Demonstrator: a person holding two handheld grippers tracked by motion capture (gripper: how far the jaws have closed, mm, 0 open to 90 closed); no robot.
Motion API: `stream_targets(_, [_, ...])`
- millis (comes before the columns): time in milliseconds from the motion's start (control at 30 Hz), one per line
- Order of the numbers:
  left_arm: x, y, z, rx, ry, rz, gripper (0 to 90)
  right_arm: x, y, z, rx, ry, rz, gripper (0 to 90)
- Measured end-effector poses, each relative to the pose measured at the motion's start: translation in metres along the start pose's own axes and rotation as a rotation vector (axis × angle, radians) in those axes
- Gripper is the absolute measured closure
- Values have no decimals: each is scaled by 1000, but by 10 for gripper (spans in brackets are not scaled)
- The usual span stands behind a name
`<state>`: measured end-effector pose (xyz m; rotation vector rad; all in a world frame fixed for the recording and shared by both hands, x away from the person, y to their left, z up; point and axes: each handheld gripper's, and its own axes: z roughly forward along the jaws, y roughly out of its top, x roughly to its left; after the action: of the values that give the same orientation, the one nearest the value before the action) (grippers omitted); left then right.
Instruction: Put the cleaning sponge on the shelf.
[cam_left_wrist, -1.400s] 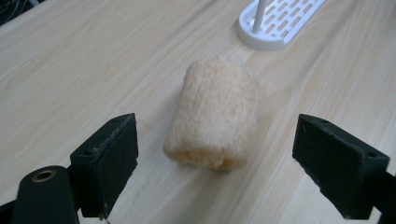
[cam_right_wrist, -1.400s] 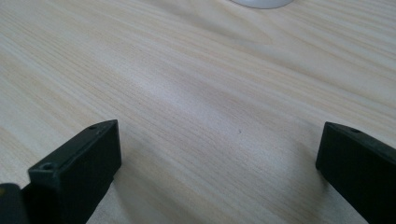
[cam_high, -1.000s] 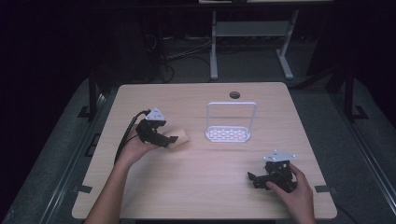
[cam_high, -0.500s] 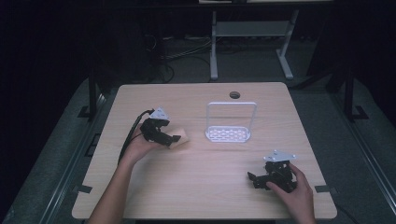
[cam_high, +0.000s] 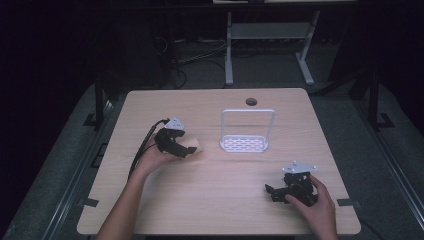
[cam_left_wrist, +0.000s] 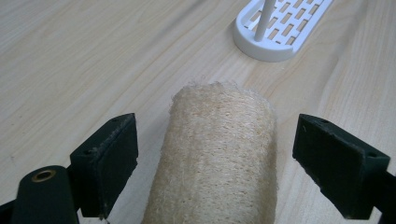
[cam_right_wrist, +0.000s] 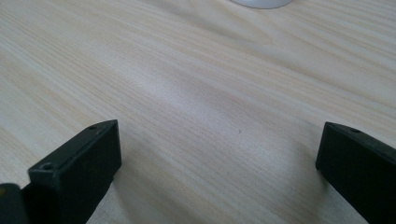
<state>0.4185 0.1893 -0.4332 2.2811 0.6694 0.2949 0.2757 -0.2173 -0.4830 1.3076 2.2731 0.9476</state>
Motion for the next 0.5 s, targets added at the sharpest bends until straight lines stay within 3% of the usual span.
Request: stream_targets(500, [-2,-5,13,34,-7,3,138,0,0,0,0,0,0,0])
